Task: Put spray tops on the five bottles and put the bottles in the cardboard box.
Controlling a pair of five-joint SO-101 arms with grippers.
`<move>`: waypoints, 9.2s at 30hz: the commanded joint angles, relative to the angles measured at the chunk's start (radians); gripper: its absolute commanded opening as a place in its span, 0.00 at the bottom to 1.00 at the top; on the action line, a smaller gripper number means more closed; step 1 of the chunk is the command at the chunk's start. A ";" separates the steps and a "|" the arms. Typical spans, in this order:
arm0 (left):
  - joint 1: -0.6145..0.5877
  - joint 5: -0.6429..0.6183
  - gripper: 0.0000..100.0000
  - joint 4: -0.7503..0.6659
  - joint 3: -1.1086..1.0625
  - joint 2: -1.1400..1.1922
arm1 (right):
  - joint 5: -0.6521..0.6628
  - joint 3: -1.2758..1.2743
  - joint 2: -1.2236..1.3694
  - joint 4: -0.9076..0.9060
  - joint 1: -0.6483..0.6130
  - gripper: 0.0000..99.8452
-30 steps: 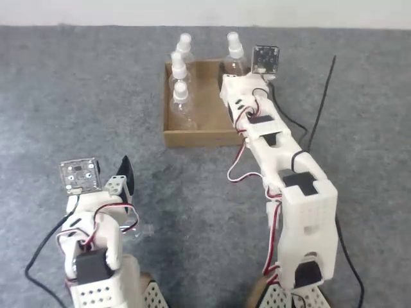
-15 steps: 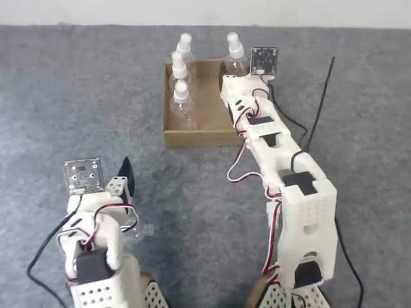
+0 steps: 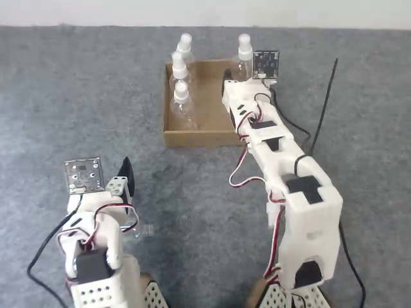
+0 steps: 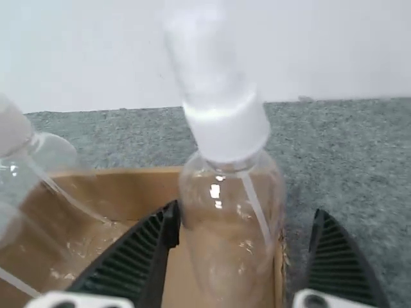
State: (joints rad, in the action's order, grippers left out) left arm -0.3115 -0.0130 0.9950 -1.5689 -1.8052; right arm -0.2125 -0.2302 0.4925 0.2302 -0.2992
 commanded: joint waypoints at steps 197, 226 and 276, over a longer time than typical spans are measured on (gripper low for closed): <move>-0.779 0.221 0.25 0.120 0.463 0.127 | 0.222 -0.315 -0.905 -1.222 -0.670 0.35; -0.729 1.063 0.25 0.546 0.740 1.073 | 0.219 -0.311 -0.924 -1.241 -0.585 0.35; -0.002 0.635 0.21 0.405 0.901 1.481 | 0.218 -0.322 -1.124 -1.330 -0.479 0.35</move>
State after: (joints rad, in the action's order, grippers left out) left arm -0.3069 0.5531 1.2958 -0.7664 -0.3138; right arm 0.0023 -0.5938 -0.5984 -1.0955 -0.7856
